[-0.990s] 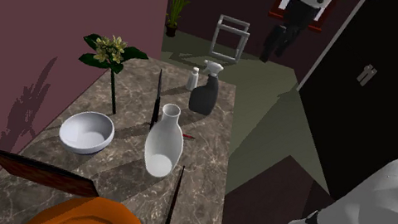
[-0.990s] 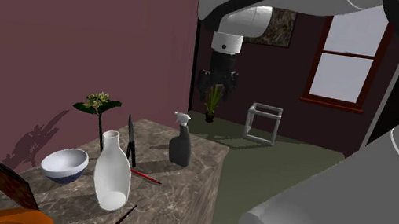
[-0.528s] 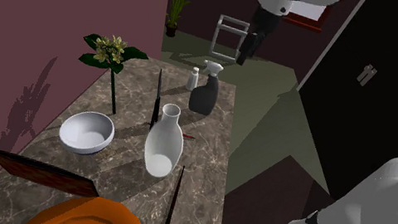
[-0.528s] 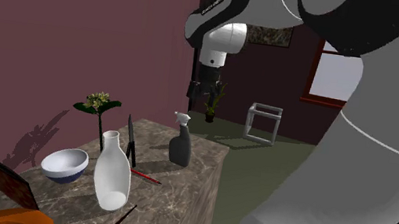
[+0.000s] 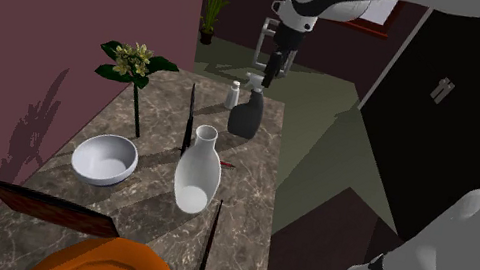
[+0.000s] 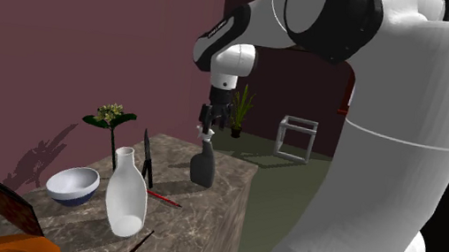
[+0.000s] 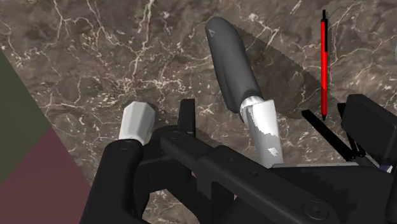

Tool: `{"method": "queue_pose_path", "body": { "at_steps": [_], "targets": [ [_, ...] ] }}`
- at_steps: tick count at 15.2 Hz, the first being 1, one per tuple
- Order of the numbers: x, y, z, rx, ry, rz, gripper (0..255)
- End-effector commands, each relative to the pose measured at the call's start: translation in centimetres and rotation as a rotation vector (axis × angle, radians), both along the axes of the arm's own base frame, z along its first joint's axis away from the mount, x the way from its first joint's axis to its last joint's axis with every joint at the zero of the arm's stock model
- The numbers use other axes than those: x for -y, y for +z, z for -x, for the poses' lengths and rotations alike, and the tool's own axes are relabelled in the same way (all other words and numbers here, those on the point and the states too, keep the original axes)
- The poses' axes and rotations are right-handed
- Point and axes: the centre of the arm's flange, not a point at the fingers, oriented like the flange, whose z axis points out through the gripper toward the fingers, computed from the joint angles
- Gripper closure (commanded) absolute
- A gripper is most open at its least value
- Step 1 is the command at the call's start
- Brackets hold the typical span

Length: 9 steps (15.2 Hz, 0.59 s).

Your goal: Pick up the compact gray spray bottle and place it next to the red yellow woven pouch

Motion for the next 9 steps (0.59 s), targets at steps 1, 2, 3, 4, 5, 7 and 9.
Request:
{"method": "queue_pose_path", "body": {
  "at_steps": [1, 2, 3, 4, 5, 7, 9],
  "targets": [
    [-0.2, -1.1, -0.1, 0.000, 0.003, 0.000, 0],
    [-0.2, -1.6, -0.1, 0.000, 0.003, 0.000, 0],
    [-0.3, -2.1, -0.1, 0.000, 0.003, 0.000, 0],
    [-0.3, -2.6, -0.1, 0.000, 0.003, 0.000, 0],
    [-0.3, -2.9, -0.1, 0.000, 0.003, 0.000, 0],
    [-0.3, -2.9, -0.1, 0.000, 0.003, 0.000, 0],
    [-0.3, -2.9, -0.1, 0.000, 0.003, 0.000, 0]
  ]
}}
